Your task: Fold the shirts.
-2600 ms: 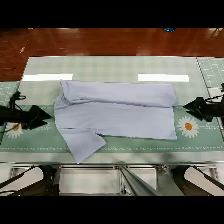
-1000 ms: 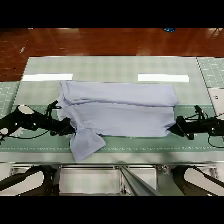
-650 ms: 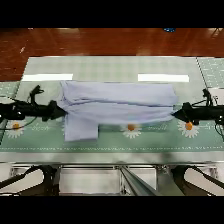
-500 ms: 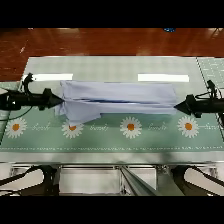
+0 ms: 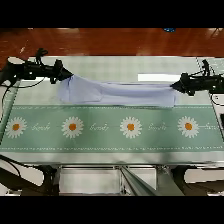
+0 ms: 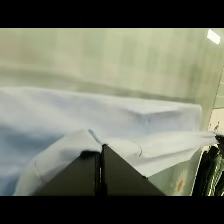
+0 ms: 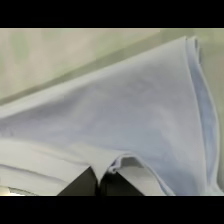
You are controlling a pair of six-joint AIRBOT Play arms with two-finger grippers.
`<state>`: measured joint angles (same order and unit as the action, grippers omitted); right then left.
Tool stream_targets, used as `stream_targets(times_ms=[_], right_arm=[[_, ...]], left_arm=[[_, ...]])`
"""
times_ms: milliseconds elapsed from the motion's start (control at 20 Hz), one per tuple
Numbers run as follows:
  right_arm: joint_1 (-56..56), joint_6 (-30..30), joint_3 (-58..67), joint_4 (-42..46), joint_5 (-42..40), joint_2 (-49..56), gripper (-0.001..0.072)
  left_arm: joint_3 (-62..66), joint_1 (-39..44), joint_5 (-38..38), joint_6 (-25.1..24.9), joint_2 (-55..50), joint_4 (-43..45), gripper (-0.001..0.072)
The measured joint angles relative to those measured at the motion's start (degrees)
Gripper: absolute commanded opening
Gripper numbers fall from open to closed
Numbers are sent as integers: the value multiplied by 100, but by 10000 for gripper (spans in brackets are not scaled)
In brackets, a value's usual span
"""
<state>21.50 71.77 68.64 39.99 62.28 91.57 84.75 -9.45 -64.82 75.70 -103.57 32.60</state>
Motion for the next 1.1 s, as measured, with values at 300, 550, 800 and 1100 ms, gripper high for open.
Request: stream_targets(times_ms=[300, 550, 800, 1100], right_arm=[[103, 52, 387, -46, -61, 472, 413], [942, 50, 378, 358, 448, 7, 413], [1340, 201, -516, 828, 219, -350, 413], [979, -140, -874, 74, -155, 168, 414]], left_arm=[[649, -160, -382, 249, -662, 48, 502], [1075, -1062, -1176, 426, -118, 793, 502], [-74, -1287, -901, 162, 1554, 1797, 502], [-2358, -743, -240, -566, 3493, 1403, 502]])
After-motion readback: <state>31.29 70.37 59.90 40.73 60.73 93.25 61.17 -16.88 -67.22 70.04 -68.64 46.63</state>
